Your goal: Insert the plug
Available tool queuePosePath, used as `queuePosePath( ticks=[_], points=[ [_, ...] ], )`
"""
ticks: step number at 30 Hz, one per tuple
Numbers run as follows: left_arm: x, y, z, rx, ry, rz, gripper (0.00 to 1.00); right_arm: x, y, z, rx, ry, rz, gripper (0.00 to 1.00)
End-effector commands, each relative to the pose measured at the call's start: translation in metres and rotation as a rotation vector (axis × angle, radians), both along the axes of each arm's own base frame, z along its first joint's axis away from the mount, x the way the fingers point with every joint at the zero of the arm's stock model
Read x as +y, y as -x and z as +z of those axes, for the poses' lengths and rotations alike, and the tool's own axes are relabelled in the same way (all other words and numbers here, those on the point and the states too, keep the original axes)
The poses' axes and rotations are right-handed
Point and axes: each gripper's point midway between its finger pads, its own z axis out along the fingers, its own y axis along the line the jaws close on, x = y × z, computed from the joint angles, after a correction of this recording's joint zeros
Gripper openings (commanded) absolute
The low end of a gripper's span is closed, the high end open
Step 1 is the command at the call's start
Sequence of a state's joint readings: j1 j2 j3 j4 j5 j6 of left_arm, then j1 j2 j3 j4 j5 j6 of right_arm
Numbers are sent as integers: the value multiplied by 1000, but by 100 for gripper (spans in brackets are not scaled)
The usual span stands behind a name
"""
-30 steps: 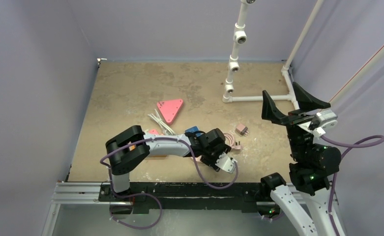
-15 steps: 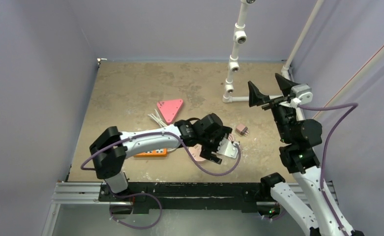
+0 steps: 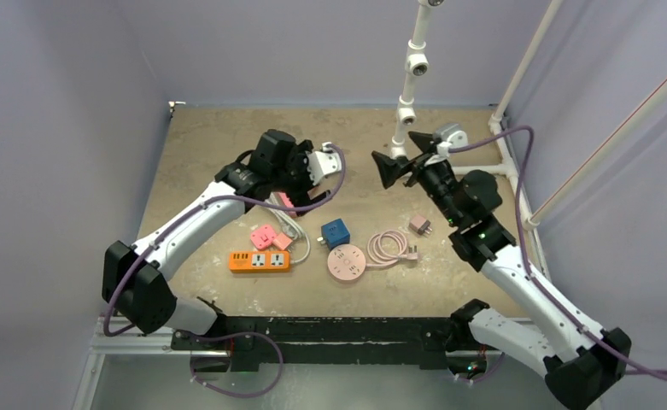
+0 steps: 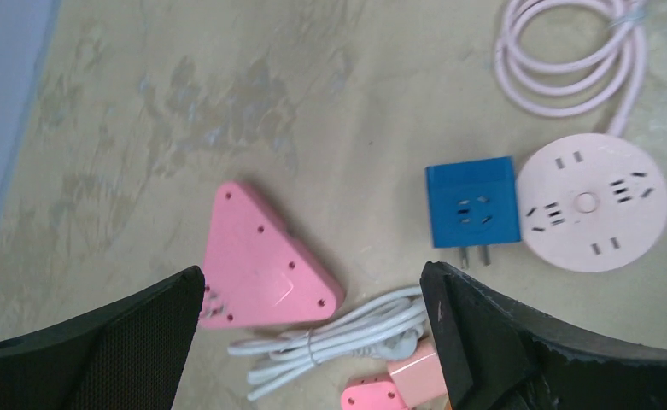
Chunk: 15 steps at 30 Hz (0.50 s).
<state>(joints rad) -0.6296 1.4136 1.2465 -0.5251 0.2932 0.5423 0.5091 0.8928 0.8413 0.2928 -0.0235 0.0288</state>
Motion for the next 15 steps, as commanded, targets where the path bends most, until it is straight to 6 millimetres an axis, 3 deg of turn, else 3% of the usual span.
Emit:
queuePosePath(
  ticks=[1, 6, 11, 15],
  points=[
    [28, -22, -20, 60, -14, 104, 99, 16, -4, 14, -42, -56, 23, 99],
    [38, -42, -26, 27, -11, 159, 99, 37, -14, -13, -4, 4, 71, 99],
    [68, -71, -51, 109, -29, 296, 97, 60, -24, -41, 49, 40, 89, 99],
    [71, -89, -67, 106, -75, 278, 99, 80, -21, -60, 84, 71, 119, 99]
  ],
)
